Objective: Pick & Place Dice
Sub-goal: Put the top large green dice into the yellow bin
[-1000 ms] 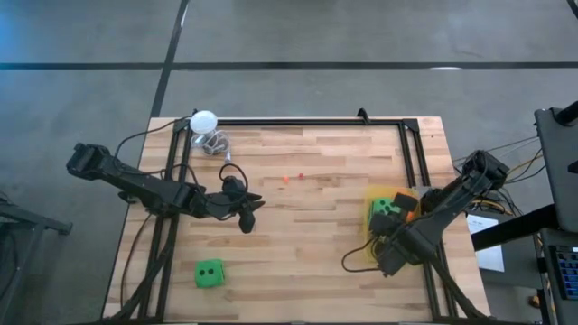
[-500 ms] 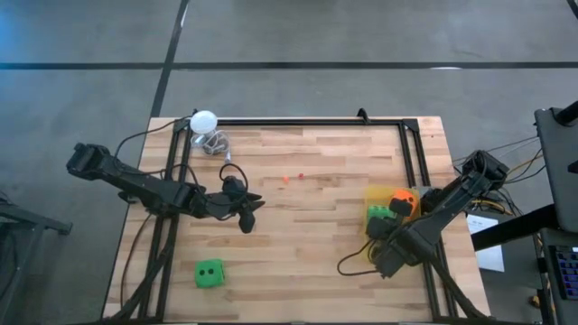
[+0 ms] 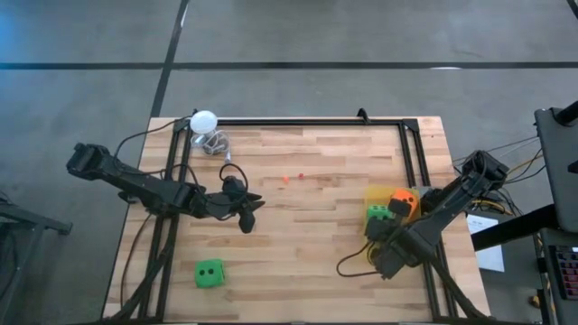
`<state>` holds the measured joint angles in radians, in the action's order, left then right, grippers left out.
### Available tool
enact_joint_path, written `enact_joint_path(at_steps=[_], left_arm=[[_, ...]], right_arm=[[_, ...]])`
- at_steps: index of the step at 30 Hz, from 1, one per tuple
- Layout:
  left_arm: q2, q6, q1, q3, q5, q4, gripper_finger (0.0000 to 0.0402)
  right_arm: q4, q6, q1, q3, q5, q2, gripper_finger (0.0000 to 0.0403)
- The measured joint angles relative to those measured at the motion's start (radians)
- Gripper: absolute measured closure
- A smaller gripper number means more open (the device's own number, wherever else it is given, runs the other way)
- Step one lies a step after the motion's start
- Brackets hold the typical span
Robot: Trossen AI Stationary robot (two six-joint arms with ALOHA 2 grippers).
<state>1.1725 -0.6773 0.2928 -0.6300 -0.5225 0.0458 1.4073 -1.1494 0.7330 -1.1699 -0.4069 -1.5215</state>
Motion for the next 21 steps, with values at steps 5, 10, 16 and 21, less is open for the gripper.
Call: enact_joint_path(at_steps=[5, 10, 16, 21], left_arm=[[0.0, 0.0, 0.0, 0.0, 0.0, 0.0, 0.0288], [0.0, 0.0, 0.0, 0.0, 0.0, 0.0, 0.0288], [0.0, 0.0, 0.0, 0.0, 0.0, 0.0, 0.0288], [0.0, 0.0, 0.0, 0.0, 0.0, 0.0, 0.0288]], right_arm=[[0.081, -0.016, -0.02, 0.005, -0.042, 0.001, 0.0395], [0.076, 0.031, -0.061, 0.031, 0.009, 0.001, 0.0395], [0.035, 0.039, -0.064, 0.064, 0.044, 0.016, 0.0395], [0.006, 0.039, -0.064, 0.084, 0.047, 0.031, 0.0395]])
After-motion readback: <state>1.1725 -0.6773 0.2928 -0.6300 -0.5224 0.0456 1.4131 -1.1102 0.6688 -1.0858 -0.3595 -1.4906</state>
